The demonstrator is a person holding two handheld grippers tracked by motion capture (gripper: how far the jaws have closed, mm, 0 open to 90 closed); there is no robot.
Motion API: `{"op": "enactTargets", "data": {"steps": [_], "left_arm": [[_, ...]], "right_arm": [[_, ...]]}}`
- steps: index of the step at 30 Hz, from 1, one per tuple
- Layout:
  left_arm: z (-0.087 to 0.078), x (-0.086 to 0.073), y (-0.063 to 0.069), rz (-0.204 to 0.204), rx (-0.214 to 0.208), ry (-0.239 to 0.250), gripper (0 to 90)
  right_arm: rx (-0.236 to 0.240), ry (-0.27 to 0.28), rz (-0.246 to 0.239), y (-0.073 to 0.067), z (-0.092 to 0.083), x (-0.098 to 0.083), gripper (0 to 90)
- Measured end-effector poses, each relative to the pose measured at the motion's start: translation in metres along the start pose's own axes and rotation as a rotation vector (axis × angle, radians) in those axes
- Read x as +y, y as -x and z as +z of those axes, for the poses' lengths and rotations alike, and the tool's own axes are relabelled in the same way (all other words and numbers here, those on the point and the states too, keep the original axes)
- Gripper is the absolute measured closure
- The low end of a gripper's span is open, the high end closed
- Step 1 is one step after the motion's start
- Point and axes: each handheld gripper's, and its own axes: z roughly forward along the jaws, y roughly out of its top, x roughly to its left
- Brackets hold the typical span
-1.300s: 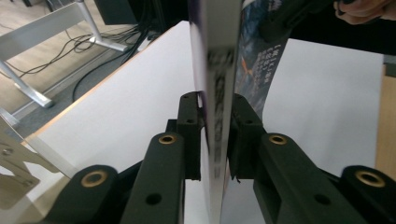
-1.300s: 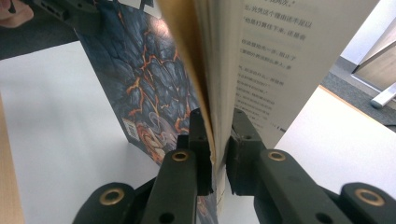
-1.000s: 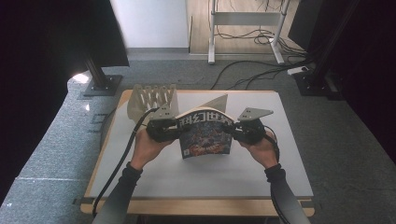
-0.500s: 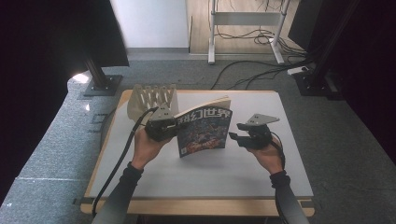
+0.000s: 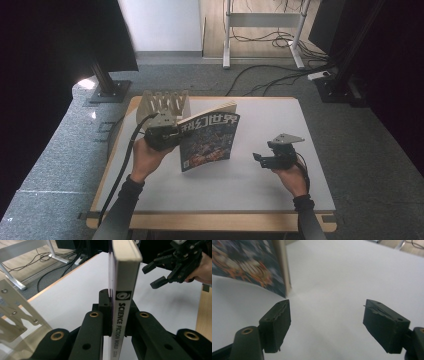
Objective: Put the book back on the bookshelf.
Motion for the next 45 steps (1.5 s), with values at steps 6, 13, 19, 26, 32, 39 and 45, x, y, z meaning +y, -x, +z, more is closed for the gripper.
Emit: {"op": "enactTargets", "data": {"steps": [6,13,19,26,32,39,45], "left_arm": [[-0.012,-0.002,-0.003,-0.02,0.017,0.003,82.8],[-0.028,-0.006,-0.007,-0.042,0.032,0.006,82.8],[-0.044,-0.013,-0.012,-0.071,0.057,0.019,82.8],[-0.063,-0.021,-0.018,-0.104,0.095,0.027,82.8],[-0.083,-0.027,-0.024,-0.136,0.128,0.038,82.8],[-0.107,-0.035,-0.031,-0.165,0.164,0.052,82.8],[-0.132,-0.046,-0.04,-0.203,0.216,0.057,82.9]], "right_arm": [[-0.018,-0.027,0.024,0.003,0.007,-0.017,15.3],[-0.033,-0.045,0.039,0.004,0.012,-0.033,13.1],[-0.048,-0.069,0.044,0.003,0.017,-0.042,10.1],[-0.051,-0.121,0.042,0.0,0.028,-0.05,0.9],[-0.052,-0.159,0.02,-0.003,0.035,-0.054,0.0],[-0.051,-0.16,0.022,-0.002,0.035,-0.054,0.0],[-0.052,-0.16,0.022,-0.003,0.035,-0.054,0.0]]}}
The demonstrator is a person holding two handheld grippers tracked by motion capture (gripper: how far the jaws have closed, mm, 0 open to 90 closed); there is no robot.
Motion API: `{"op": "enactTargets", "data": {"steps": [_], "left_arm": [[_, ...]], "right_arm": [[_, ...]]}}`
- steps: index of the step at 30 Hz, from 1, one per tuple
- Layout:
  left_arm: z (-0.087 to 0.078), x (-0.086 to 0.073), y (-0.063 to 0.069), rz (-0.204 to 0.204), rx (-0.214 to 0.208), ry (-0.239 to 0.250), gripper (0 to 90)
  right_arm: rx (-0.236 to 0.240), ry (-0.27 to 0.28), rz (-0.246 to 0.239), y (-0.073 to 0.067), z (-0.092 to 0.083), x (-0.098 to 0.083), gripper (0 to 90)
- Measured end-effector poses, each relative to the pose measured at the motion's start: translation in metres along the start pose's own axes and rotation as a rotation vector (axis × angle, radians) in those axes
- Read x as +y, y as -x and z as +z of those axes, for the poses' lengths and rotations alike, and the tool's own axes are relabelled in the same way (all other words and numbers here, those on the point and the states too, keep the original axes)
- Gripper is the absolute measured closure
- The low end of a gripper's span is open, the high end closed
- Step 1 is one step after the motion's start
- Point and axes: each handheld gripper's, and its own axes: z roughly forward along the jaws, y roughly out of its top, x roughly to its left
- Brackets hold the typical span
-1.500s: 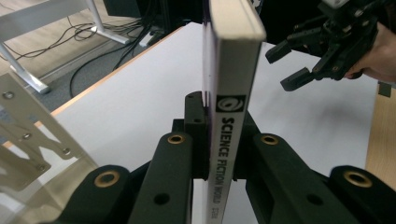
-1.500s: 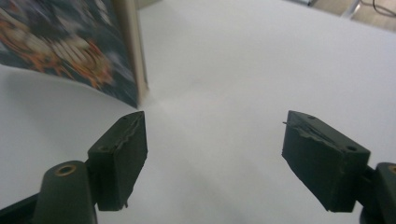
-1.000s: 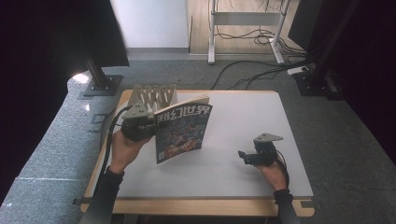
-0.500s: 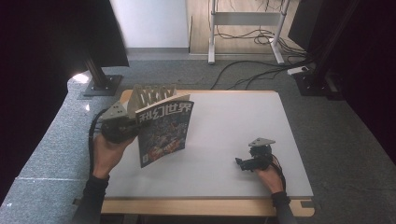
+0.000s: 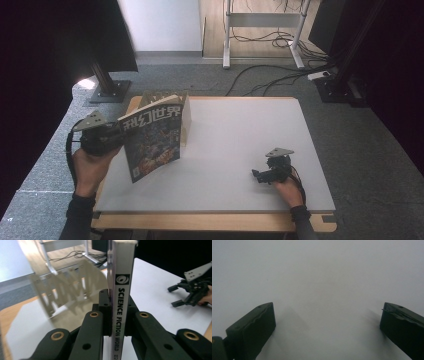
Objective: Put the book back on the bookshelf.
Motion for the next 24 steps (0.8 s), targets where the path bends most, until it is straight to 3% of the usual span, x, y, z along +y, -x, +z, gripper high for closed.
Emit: {"op": "enactTargets", "data": {"steps": [7,12,18,24], "left_arm": [[-0.021,-0.008,-0.022,-0.046,0.08,0.004,82.8],[-0.027,-0.009,-0.037,-0.082,0.126,0.018,82.9],[-0.017,-0.003,-0.049,-0.113,0.151,0.025,82.8],[0.001,0.003,-0.058,-0.141,0.149,0.028,82.8]], "right_arm": [[0.0,-0.001,-0.001,0.0,0.0,0.0,0.0],[0.001,-0.001,-0.004,0.0,0.0,0.0,0.0],[0.001,0.0,-0.003,0.0,0.0,0.0,0.0],[0.001,0.0,-0.003,0.0,0.0,0.0,0.0]]}}
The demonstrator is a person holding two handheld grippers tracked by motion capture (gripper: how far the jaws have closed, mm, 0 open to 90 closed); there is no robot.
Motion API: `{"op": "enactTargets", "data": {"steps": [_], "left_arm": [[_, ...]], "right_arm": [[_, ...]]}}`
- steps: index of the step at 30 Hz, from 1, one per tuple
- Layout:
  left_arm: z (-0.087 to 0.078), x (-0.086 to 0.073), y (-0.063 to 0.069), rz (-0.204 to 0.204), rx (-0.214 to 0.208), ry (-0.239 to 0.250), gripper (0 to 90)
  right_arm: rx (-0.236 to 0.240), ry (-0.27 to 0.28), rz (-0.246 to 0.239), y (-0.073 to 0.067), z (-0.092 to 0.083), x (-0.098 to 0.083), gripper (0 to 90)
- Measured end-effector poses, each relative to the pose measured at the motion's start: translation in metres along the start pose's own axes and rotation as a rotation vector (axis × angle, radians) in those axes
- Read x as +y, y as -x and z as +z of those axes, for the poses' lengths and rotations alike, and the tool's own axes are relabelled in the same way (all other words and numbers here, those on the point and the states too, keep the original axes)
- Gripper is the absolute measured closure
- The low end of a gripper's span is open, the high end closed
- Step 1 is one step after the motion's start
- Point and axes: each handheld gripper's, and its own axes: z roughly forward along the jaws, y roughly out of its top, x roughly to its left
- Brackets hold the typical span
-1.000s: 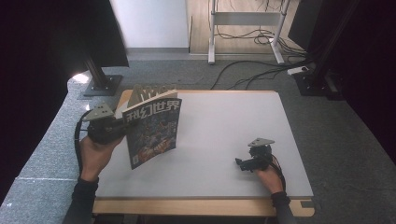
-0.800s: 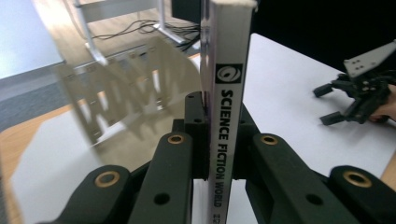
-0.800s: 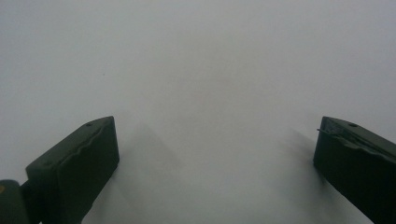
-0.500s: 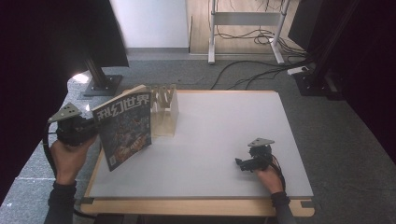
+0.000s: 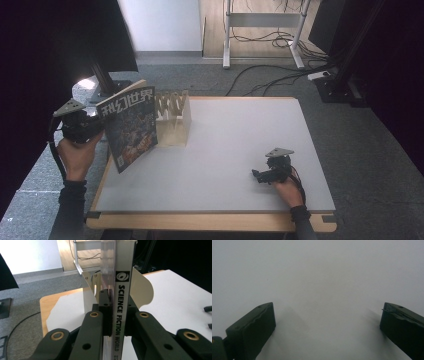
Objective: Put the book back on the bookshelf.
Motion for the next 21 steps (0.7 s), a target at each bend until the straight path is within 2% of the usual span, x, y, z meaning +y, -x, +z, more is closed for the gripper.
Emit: {"op": "enactTargets", "data": {"steps": [11,14,16,19,20,21], "left_arm": [[0.043,0.008,-0.004,-0.035,0.03,0.009,82.8],[0.055,0.01,-0.005,-0.045,0.035,0.034,82.7],[0.063,0.009,-0.005,-0.039,0.038,0.053,82.7],[0.07,0.006,-0.004,-0.021,0.037,0.052,82.6],[0.071,0.006,-0.003,-0.018,0.036,0.043,82.5],[0.07,0.006,-0.003,-0.01,0.025,0.014,82.3]], "right_arm": [[-0.001,0.0,0.002,0.0,0.0,0.0,0.0],[-0.001,0.0,0.002,0.0,0.0,0.0,0.0],[-0.001,0.0,0.001,0.0,0.0,0.0,0.0],[-0.001,0.001,0.001,0.0,0.0,0.0,0.0],[-0.001,0.0,0.001,0.0,0.0,0.0,0.0],[-0.001,0.0,0.001,0.0,0.0,0.0,0.0]]}}
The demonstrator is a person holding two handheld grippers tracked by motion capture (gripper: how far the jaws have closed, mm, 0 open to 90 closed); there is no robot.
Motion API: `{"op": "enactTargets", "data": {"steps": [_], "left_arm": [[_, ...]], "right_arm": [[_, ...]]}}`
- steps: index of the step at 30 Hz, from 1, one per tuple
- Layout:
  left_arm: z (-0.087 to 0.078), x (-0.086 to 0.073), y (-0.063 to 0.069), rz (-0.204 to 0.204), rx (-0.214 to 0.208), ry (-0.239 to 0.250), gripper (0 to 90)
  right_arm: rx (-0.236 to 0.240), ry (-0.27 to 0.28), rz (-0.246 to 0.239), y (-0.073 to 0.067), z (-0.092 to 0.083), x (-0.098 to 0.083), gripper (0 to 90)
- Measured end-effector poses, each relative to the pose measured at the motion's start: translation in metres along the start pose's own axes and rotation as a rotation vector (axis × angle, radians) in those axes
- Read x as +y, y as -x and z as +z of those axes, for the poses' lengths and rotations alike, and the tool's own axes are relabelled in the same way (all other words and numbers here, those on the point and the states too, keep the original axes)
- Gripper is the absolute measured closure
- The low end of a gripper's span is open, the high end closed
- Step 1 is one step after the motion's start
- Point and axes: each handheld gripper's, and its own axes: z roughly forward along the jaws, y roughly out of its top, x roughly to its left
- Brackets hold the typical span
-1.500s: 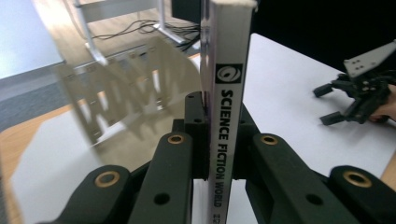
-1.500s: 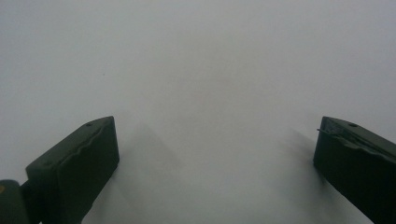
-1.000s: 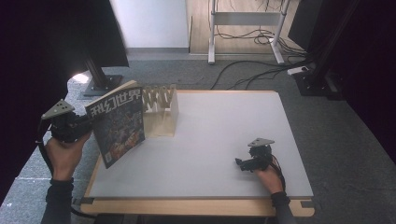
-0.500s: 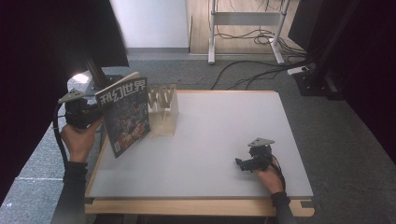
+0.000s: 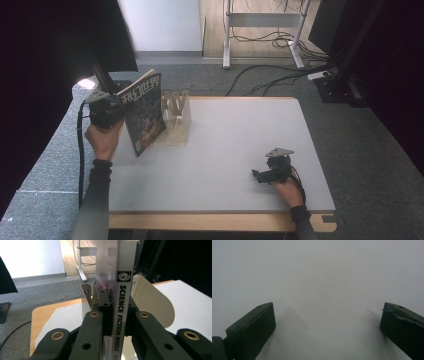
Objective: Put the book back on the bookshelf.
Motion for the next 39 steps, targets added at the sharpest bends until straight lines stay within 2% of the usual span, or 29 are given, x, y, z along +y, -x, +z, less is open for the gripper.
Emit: {"op": "enactTargets", "data": {"steps": [3,5,10,12,13,14,16,19,20,22,25,28,33,35,39], "left_arm": [[-0.003,0.0,0.003,0.035,0.011,-0.099,81.5],[-0.007,-0.001,0.004,0.026,0.002,-0.166,80.2],[-0.017,0.0,-0.003,-0.01,-0.05,-0.233,78.7],[-0.019,0.001,-0.004,0.005,-0.047,-0.244,79.8],[-0.019,0.001,-0.002,0.017,-0.027,-0.238,81.7],[-0.019,0.0,-0.001,0.027,-0.01,-0.207,82.3],[-0.015,-0.002,-0.001,0.023,-0.013,-0.148,82.8],[-0.009,-0.004,-0.003,0.003,-0.026,-0.101,82.9],[-0.006,-0.004,-0.003,-0.017,-0.03,-0.074,82.9],[-0.001,-0.004,-0.004,-0.042,-0.036,-0.05,82.8],[0.005,-0.005,-0.001,-0.027,-0.008,-0.026,82.7],[0.008,-0.009,-0.002,-0.029,-0.004,-0.021,82.4],[0.004,-0.018,-0.01,-0.069,-0.034,-0.008,80.3],[0.004,-0.018,-0.01,-0.071,-0.024,-0.008,75.1],[0.006,-0.018,-0.01,-0.055,-0.003,-0.013,54.8]], "right_arm": [[0.0,0.0,0.0,0.0,0.0,0.0,0.0],[0.0,-0.001,0.0,0.0,0.0,0.0,0.0],[0.0,-0.001,-0.001,0.0,0.0,0.0,0.0],[0.0,-0.002,-0.001,0.0,0.0,0.0,0.0],[0.0,-0.001,-0.001,0.0,0.0,0.0,0.0],[0.0,-0.002,-0.001,0.0,0.0,0.0,0.0],[0.0,-0.002,-0.001,0.0,0.0,0.0,0.0],[0.0,-0.001,0.0,0.0,0.0,0.0,0.0],[0.0,-0.001,0.0,0.0,0.0,0.0,0.0],[0.0,-0.001,0.0,0.0,0.0,0.0,0.0],[0.0,0.0,-0.001,0.0,0.0,0.0,0.0],[0.0,0.0,-0.001,0.0,0.0,0.0,0.0],[0.0,-0.002,0.001,0.0,0.0,0.0,0.0],[-0.001,-0.001,0.0,0.0,0.0,0.0,0.0],[-0.001,-0.001,0.0,0.0,0.0,0.0,0.0]]}}
